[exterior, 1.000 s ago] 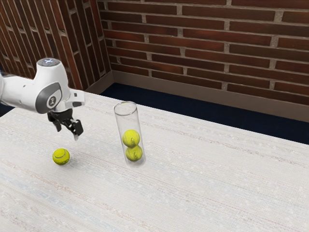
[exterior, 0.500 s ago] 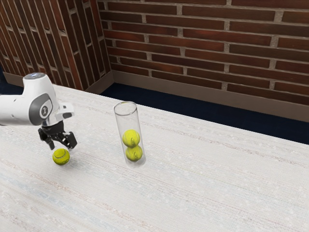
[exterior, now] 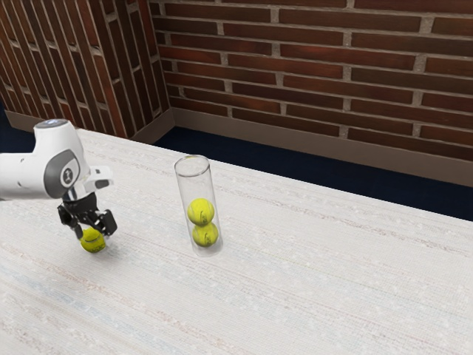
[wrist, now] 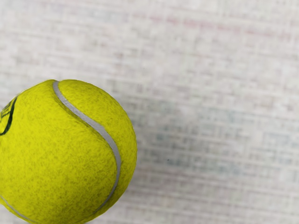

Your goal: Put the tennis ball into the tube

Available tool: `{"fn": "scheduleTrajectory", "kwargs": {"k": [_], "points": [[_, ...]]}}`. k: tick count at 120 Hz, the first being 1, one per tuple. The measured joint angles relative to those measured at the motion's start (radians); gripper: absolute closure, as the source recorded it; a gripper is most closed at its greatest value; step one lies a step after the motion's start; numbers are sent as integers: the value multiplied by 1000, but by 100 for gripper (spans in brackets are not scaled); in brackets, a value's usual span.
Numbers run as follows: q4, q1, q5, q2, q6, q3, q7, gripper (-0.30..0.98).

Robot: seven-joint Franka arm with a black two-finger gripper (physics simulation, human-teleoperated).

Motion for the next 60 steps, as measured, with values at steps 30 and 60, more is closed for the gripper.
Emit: {"fn": "scheduleTrajectory", "kwargs": {"k": [30, 60], "points": [[35, -32, 40, 3, 28, 46, 11, 0], [-46, -66, 62, -94, -7, 22, -26, 0]]}}
